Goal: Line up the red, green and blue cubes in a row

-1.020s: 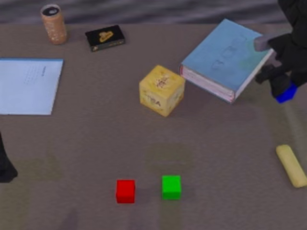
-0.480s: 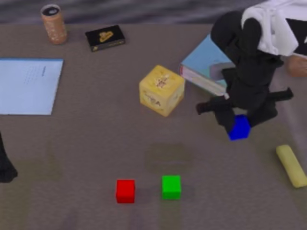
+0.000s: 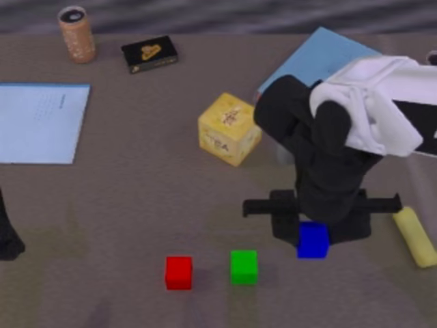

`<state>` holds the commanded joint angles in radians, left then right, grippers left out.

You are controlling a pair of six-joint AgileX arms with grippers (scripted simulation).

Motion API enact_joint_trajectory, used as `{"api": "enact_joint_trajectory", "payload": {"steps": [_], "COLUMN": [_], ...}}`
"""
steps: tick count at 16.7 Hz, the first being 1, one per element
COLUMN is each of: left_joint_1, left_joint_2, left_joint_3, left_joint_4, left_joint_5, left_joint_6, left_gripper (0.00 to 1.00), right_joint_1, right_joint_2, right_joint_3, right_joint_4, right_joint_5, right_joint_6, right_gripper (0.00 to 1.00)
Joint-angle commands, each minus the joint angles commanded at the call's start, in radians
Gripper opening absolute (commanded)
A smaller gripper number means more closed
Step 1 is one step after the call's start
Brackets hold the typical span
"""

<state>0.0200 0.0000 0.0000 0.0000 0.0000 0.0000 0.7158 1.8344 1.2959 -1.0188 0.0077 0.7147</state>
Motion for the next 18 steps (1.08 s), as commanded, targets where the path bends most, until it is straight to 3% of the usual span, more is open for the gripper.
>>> {"api": "enact_joint_trajectory", "payload": {"steps": [7, 14, 18], "left_joint_1": [0.000, 0.000, 0.000], "left_joint_2": [0.000, 0.000, 0.000], "left_joint_3": [0.000, 0.000, 0.000], "left_joint_4": [0.000, 0.000, 0.000], "left_joint_5": [0.000, 0.000, 0.000], "left_joint_6": [0.000, 0.000, 0.000], "left_gripper": [1.00, 1.00, 1.00], "right_joint_1": [0.004, 0.010, 0.011], "right_joint_2": [0.004, 0.097, 0.106], "right_joint_3": [-0.016, -0.151, -0.161], "right_joint_4": [0.018, 0.254, 0.268], "right_joint_5": [-0.001, 0.000, 0.001], "right_joint_6": [0.008, 0.015, 0.015], "right_gripper": [0.00, 0.00, 0.00]}}
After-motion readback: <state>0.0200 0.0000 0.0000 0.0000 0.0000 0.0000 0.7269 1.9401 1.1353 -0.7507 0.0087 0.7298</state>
